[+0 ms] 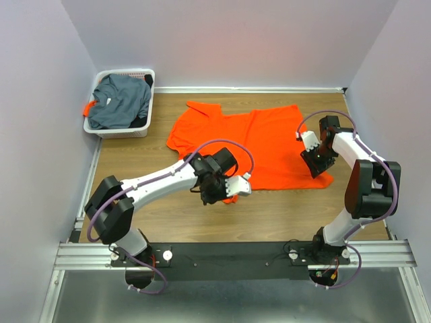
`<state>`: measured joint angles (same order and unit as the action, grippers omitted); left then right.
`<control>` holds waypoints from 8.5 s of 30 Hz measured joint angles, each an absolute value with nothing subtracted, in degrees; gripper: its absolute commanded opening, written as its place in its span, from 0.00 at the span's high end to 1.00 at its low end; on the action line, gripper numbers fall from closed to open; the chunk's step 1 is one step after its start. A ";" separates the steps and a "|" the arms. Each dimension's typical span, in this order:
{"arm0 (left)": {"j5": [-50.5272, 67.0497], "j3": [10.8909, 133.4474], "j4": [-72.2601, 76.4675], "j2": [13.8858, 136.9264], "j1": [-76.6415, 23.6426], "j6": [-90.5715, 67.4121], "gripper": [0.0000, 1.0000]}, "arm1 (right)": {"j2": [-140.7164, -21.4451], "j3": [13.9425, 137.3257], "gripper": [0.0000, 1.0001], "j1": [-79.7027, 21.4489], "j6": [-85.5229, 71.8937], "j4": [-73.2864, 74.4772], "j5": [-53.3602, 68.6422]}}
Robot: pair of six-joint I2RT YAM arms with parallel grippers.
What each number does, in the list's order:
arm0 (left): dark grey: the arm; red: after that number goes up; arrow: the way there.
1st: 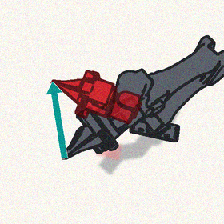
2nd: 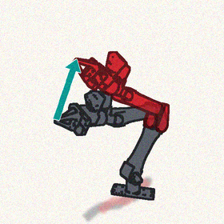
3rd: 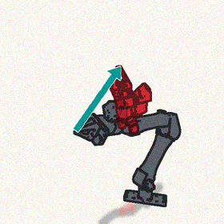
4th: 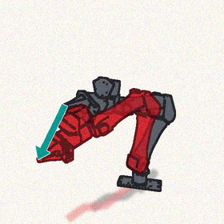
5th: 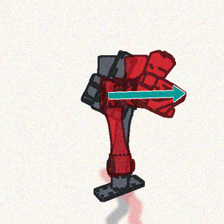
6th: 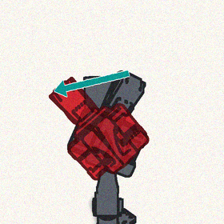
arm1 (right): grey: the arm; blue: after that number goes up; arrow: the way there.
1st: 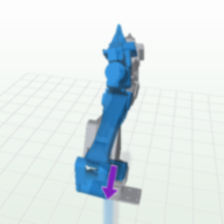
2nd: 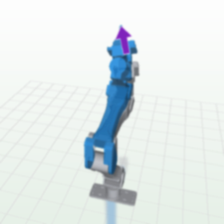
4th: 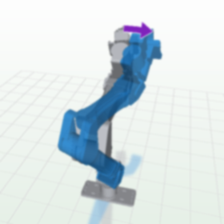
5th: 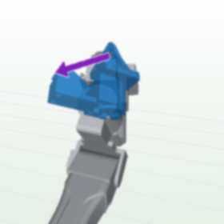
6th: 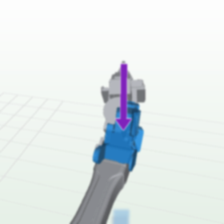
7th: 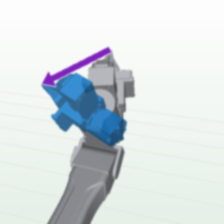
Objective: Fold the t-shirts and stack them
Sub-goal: Flatten out the tshirt, then grap the side of the flattened tshirt furthest away from the robot with both arms
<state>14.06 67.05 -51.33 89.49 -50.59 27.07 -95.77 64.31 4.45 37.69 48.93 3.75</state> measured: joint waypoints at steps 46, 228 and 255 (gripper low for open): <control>18.20 64.29 -57.23 99.83 -65.65 43.51 0.91 | -95.42 64.07 0.55 4.45 38.61 48.93 2.68; 17.56 135.26 -28.95 143.50 -8.01 10.59 0.44 | -135.90 124.42 0.13 4.75 22.17 38.85 2.20; 16.47 132.29 -32.91 145.56 -8.75 10.17 0.46 | -144.88 128.99 0.51 7.01 20.12 38.65 7.90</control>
